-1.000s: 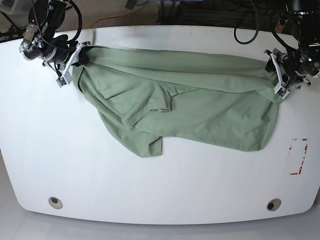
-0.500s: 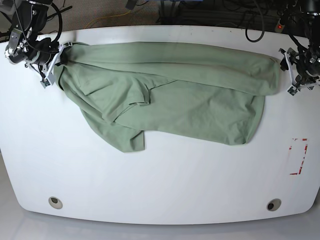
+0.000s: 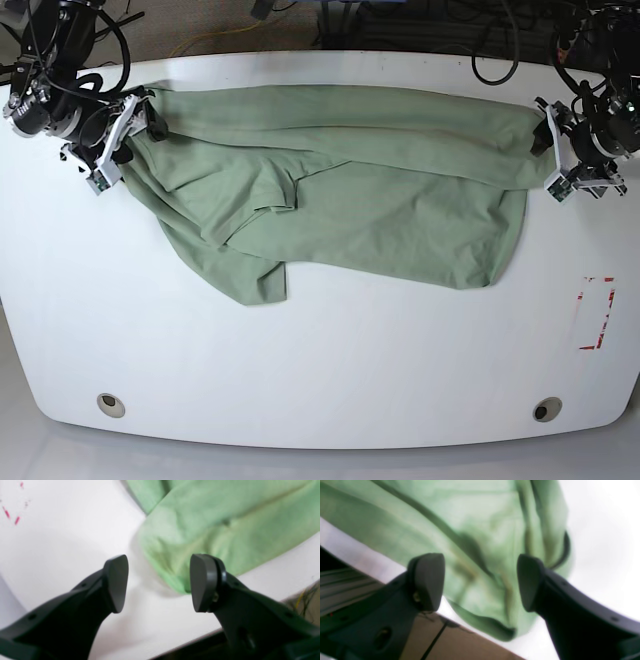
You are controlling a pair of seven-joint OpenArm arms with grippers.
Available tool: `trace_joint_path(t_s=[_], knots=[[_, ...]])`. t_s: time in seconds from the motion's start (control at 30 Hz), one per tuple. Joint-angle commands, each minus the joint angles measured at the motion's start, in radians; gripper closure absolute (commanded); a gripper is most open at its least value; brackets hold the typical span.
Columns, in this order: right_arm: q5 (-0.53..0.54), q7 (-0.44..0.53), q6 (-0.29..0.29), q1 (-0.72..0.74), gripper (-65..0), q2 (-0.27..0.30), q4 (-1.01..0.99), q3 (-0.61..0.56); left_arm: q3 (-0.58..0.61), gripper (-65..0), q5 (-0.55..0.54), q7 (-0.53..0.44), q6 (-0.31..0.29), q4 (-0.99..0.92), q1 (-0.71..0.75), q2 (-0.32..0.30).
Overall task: Fold the T-shirt properly
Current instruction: 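Move both grippers onto the shirt body and grasp the fabric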
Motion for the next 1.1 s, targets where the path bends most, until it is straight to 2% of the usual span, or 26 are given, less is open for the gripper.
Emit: trace_joint_path(t_s=[0.0,0.13,0.2,0.3,0.37,0.47,0.6,0.67,0.83,0.93,0.97,1.07], knots=[[-0.031,0.024,0.001,0.054,-45.0,-0.003,-0.017,0.013,-0.012,-35.8,-0.006,-0.031,0.007,0.015,-0.073,0.049],[-0.136,0.024,0.001,0.176,-45.3,-0.019,-0.096,0.009,-0.004,-35.8,0.067,-0.031,0.007,0.009,-0.16,0.163],[-0.188,0.024,0.001,0.264,-45.3,-0.022,-0.164,0.007,0.037,-35.8,0.147,-0.036,0.007,-0.016,-0.216,0.229],[-0.229,0.029,0.001,0.365,-44.7,-0.035,-0.268,0.007,0.091,-35.8,0.259,-0.039,0.007,-0.066,-0.277,0.293],[-0.254,0.07,0.001,0.425,-44.5,-0.036,-0.343,0.004,0.112,-35.8,0.336,-0.062,0.039,-0.118,-0.306,0.343],[-0.294,0.15,0.001,0.506,-44.5,-0.033,-0.458,-0.062,0.122,-35.8,0.443,-0.185,0.096,-0.198,-0.329,0.419],[-0.353,0.271,0.001,0.555,-44.5,-0.036,-0.56,-0.126,0.122,-35.8,0.528,-0.33,0.131,-0.302,-0.338,0.482],[-0.38,0.326,0.001,0.566,-44.5,-0.041,-0.604,-0.156,0.122,-35.8,0.555,-0.376,0.145,-0.355,-0.338,0.491],[-0.43,0.498,0.001,0.594,-44.4,-0.042,-0.756,-0.237,0.118,-35.8,0.575,-0.498,0.225,-0.499,-0.338,0.484],[-0.45,0.586,0.001,0.594,-43.9,-0.044,-0.837,-0.249,0.115,-35.8,0.574,-0.513,0.238,-0.528,-0.337,0.458],[-0.458,0.609,0.001,0.595,-42.3,-0.049,-0.86,-0.252,0.115,-35.8,0.571,-0.513,0.237,-0.528,-0.335,0.444],[-0.508,0.65,0.001,0.617,-31.1,-0.069,-0.914,-0.252,0.115,-35.8,0.571,-0.513,0.237,-0.526,-0.332,0.432]])
